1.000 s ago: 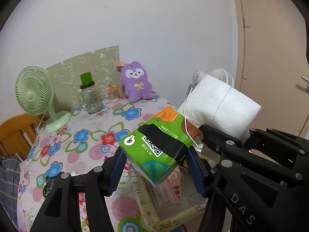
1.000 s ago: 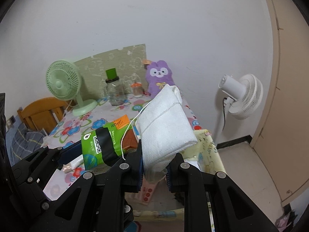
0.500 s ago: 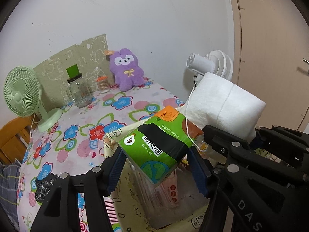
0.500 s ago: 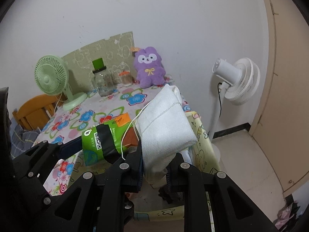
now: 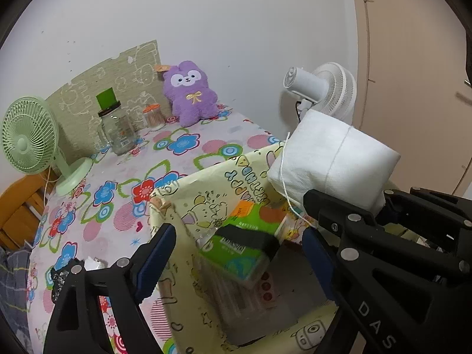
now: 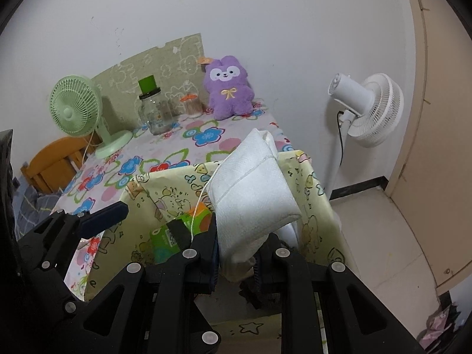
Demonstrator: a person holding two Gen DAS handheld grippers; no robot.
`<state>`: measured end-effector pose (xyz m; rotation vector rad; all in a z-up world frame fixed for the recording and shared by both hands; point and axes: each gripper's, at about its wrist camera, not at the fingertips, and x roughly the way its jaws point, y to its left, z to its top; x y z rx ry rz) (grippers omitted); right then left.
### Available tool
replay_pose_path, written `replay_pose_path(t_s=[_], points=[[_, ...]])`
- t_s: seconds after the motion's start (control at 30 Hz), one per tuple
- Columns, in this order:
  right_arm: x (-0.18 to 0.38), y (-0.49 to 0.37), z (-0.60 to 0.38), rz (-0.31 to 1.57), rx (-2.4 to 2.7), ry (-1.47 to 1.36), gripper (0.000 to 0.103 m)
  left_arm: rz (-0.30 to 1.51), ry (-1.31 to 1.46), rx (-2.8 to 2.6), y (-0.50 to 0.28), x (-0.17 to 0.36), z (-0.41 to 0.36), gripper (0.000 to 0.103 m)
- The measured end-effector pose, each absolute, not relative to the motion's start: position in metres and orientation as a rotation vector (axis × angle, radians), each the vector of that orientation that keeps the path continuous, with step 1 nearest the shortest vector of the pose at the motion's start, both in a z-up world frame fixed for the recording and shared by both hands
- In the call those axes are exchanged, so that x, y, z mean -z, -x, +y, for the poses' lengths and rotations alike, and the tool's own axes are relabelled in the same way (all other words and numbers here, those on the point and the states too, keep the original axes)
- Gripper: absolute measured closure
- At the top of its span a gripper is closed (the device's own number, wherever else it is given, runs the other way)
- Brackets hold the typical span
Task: Organize soft objects
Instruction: 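Lower both packs into the box and open both tools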
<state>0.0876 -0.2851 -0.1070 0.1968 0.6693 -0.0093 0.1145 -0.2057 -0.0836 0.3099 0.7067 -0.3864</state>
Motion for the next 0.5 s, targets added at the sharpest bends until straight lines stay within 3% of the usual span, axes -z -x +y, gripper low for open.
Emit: replay_pose_path(t_s=[0.27, 0.43, 0.5], points=[[0.106, -0.085, -0.280, 0.686, 0.000, -0.201, 0.075, 0.696, -0.299, 0.404, -0.101, 0.079, -0.198, 0.010], [0.101, -0.075, -0.275, 0.665, 0.007, -0.204, 0.038, 0.681, -0.284, 0.413, -0.094, 0.074, -0.193, 0.007], [0.099, -0.072, -0.272, 0.657, 0.011, -0.199, 0.037, 0.675, -0.279, 0.410, -0.091, 0.073, -0.190, 0.006]])
